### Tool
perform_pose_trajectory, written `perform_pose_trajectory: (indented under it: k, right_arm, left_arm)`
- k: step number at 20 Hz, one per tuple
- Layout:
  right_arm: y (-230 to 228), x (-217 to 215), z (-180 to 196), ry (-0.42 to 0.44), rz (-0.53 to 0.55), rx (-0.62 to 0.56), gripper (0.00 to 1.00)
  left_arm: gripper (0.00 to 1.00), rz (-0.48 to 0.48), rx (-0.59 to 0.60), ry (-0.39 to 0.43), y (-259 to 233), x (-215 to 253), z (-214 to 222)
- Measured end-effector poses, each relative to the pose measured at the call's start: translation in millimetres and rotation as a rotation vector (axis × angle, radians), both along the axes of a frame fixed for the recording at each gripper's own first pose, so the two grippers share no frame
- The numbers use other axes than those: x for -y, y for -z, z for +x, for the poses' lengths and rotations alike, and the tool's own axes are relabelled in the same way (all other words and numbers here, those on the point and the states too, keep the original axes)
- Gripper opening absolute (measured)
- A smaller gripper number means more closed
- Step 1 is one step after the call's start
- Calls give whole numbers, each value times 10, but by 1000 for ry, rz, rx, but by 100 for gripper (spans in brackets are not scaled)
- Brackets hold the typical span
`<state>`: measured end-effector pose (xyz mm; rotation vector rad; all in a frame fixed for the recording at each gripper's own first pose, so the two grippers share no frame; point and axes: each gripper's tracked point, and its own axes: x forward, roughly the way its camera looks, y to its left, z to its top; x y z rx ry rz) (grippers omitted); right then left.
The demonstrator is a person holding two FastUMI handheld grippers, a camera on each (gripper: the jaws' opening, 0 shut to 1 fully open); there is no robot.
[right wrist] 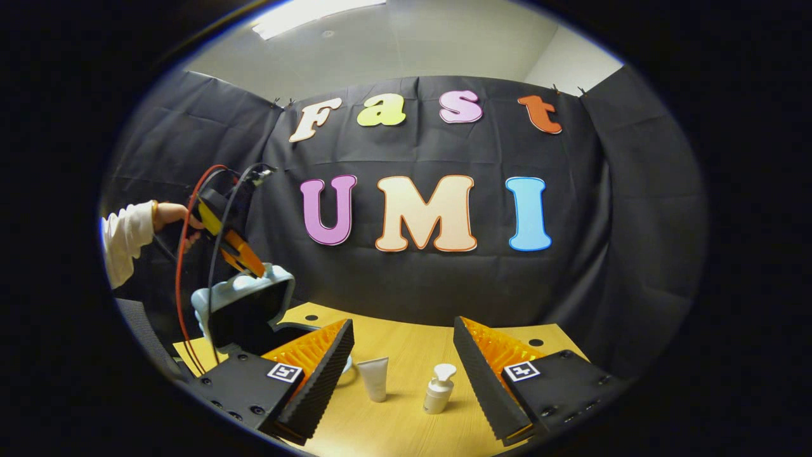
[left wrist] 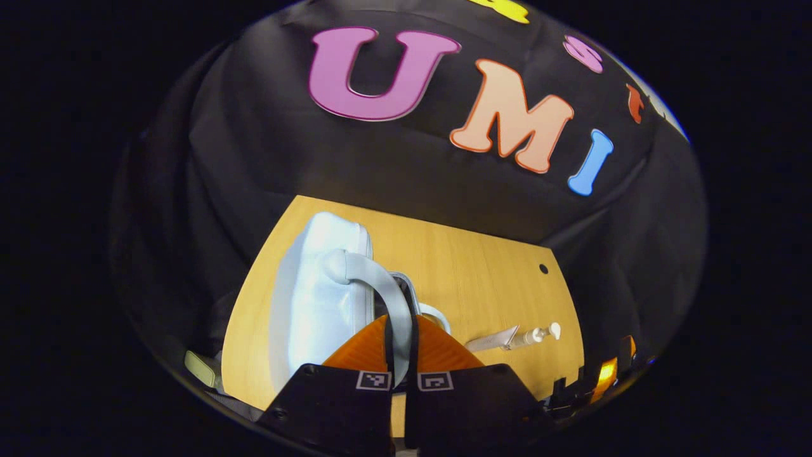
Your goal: First open the suitcase, pack the skin care products into it, and then close the suitcase.
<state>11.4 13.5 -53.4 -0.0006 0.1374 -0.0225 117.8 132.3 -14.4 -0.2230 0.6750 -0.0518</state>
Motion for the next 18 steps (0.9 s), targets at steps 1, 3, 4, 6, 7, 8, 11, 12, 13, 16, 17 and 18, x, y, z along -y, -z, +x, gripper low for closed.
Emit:
perform_pose_trajectory:
  k: [1,3,4,6,7,8,11,12,13,16,17,18]
  right_arm:
    - [3,-28,32,-1,-4,0,99]
    - [-19,-97,80,-2,-11,7,99]
    - [-23,-127,99,-2,-15,9,99]
    - [-9,-175,133,0,-21,6,99]
    - [5,-194,143,2,-18,3,99]
    - [1,-213,154,7,-11,2,99]
    - [16,-234,160,30,7,0,99]
    - [17,-222,157,41,6,-1,99]
    - [13,-213,158,52,6,0,99]
    - [32,-200,153,77,14,-1,99]
    - [51,-183,150,84,17,-6,99]
    - [67,-181,137,91,22,-12,99]
  left_arm:
    - [1,-14,10,-17,-35,-165,-91]
    - [1,-7,31,-53,-43,-559,-272]
    - [0,11,38,-68,-34,-753,-371]
    - [1,61,53,-108,-12,-1116,-527]
    - [1,88,54,-133,12,-1289,-608]
    - [1,114,57,-159,50,-1460,-684]
    - [1,200,39,-259,286,-1963,-932]
    - [1,229,20,-299,419,-2133,-1037]
    - [0,238,0,-325,559,-2248,-1141]
    - [0,164,-26,-401,1004,-2433,-1387]
    - [0,125,-38,-432,1166,-2458,-1456]
    - [0,91,-42,-451,1362,-2462,-1487]
